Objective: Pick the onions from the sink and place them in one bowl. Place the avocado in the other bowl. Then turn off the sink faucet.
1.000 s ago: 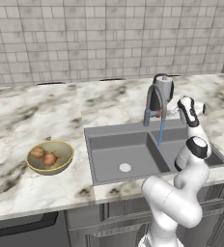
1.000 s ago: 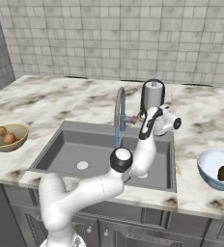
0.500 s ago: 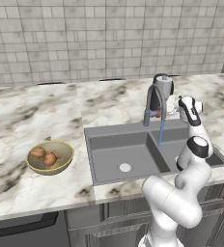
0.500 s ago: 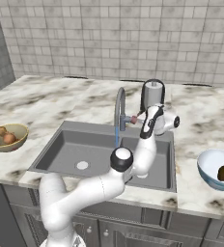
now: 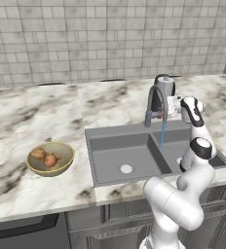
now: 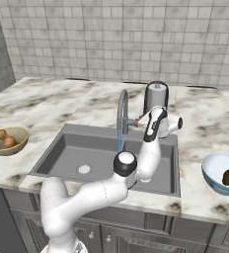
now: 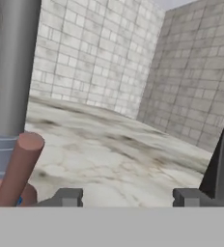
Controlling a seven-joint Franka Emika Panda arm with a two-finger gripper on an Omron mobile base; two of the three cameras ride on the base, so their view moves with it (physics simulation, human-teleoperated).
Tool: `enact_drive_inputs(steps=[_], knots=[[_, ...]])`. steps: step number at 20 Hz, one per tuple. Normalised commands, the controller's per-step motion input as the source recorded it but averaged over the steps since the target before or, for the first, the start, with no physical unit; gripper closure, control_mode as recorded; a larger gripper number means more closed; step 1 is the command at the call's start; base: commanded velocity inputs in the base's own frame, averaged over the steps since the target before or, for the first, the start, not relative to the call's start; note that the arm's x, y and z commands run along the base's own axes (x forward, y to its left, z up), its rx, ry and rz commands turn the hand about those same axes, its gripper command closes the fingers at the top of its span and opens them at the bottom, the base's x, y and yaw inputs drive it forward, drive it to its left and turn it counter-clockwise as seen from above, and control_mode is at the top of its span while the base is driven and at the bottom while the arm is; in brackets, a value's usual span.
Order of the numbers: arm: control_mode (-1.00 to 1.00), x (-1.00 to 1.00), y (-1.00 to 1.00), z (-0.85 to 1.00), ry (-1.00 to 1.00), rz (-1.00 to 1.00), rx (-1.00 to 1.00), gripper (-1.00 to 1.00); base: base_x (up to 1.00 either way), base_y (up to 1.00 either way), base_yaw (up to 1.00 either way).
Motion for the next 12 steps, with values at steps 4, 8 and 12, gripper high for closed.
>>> enact_drive_inputs(steps=[4, 8, 12], knots=[[-1.00, -0.20, 0.95, 0.68, 0.00, 0.08, 0.00, -1.00, 0.00, 0.00, 0.00], [-1.00, -0.15, 0.70, 0.99, -0.05, 0.03, 0.00, -1.00, 0.00, 0.00, 0.00], [-1.00, -0.13, 0.62, 1.00, -0.15, 0.00, 0.00, -1.00, 0.00, 0.00, 0.00]])
